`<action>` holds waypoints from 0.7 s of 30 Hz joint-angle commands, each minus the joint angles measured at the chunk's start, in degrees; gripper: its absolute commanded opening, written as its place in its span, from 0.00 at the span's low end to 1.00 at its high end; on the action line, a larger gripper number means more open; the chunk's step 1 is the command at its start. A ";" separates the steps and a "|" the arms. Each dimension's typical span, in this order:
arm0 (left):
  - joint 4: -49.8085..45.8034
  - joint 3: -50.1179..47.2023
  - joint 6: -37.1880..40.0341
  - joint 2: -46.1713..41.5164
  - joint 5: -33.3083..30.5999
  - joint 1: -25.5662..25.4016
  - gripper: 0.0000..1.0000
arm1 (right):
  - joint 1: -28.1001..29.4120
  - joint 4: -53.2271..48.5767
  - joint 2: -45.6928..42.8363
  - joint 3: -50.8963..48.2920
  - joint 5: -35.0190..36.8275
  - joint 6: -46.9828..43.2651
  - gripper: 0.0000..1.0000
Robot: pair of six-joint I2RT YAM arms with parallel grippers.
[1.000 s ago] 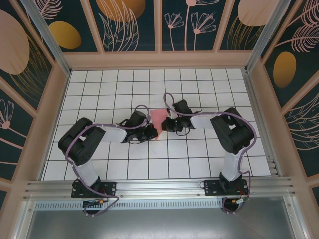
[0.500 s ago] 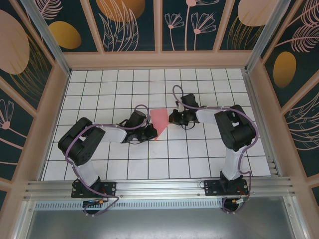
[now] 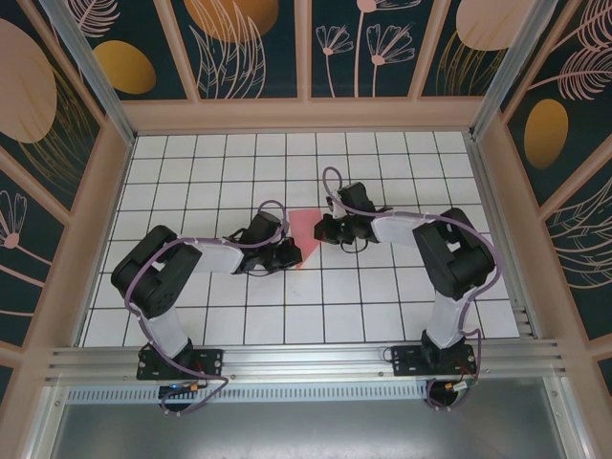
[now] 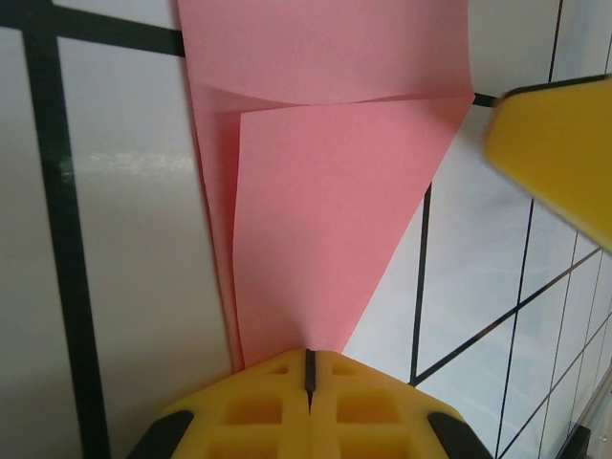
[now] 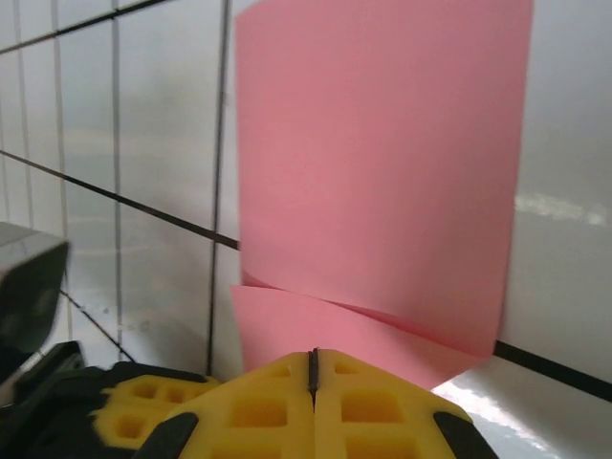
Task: Fold a paper plane with a square sheet of paper (pick it up from the middle)
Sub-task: Third fold the triangle at the center of the table.
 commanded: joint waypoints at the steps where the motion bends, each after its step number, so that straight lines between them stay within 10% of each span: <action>1: -10.23 -1.21 2.35 1.87 -6.97 0.48 0.00 | -0.15 0.26 2.71 0.93 -1.20 -0.20 0.00; 21: 1.69 8.21 12.43 4.53 1.00 0.60 0.09 | -0.15 -4.14 6.20 1.08 1.48 -1.89 0.00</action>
